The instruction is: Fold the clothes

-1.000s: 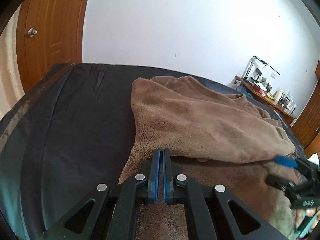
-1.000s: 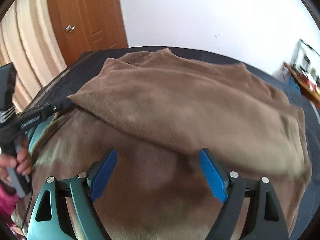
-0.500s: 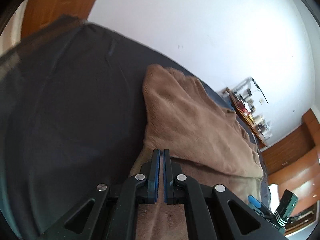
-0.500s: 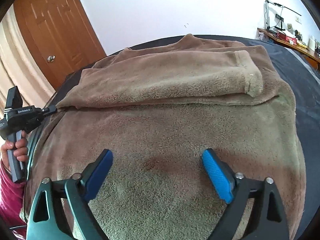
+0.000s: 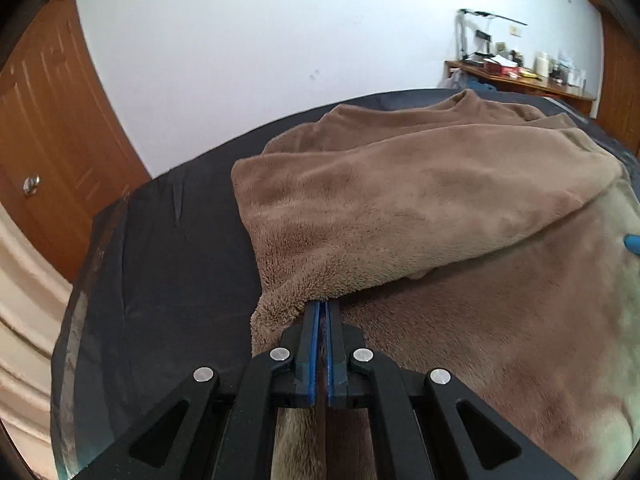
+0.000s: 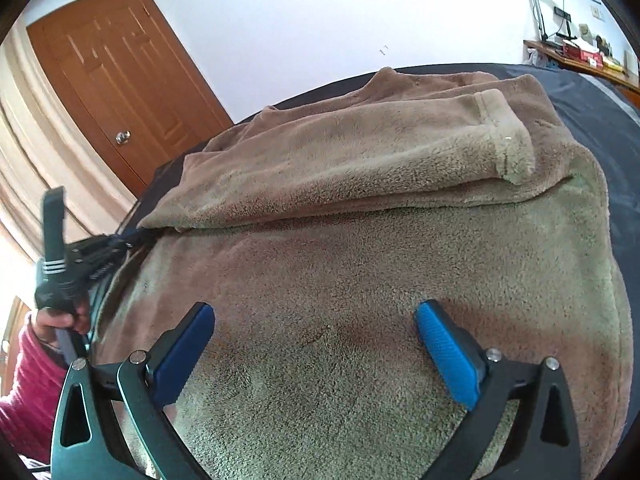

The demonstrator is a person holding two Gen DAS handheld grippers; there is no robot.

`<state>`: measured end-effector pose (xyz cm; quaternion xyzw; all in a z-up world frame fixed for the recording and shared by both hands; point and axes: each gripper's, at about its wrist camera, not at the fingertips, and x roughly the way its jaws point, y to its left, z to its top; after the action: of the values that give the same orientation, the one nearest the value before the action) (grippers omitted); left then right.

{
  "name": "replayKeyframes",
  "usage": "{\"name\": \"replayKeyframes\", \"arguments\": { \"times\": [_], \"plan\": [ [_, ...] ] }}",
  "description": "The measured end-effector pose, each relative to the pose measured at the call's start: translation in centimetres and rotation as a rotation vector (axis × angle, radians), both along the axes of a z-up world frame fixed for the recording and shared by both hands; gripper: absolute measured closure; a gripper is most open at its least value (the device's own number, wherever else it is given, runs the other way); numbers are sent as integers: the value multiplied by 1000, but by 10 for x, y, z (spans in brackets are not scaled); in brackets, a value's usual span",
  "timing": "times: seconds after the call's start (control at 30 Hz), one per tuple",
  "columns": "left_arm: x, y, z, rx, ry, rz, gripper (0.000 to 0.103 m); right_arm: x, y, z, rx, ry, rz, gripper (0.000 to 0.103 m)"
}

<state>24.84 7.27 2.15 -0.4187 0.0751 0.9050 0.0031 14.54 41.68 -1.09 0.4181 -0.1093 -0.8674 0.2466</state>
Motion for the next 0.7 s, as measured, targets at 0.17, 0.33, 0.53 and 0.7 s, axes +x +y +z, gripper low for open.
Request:
{"name": "replayKeyframes", "arguments": {
  "times": [0.17,0.33,0.53,0.7],
  "plan": [
    [-2,-6,-3,30,-17,-16,100,0,5,0,-40,-5,3,1],
    [-5,-7,-6,34,-55,-19,100,1,5,1,-41,-5,5,1],
    [6,-7,4,63,-37,-46,100,0,9,0,-62,-8,6,1],
    [14,-14,6,155,-38,-58,31,1,9,1,-62,-8,7,1]
  ]
}}
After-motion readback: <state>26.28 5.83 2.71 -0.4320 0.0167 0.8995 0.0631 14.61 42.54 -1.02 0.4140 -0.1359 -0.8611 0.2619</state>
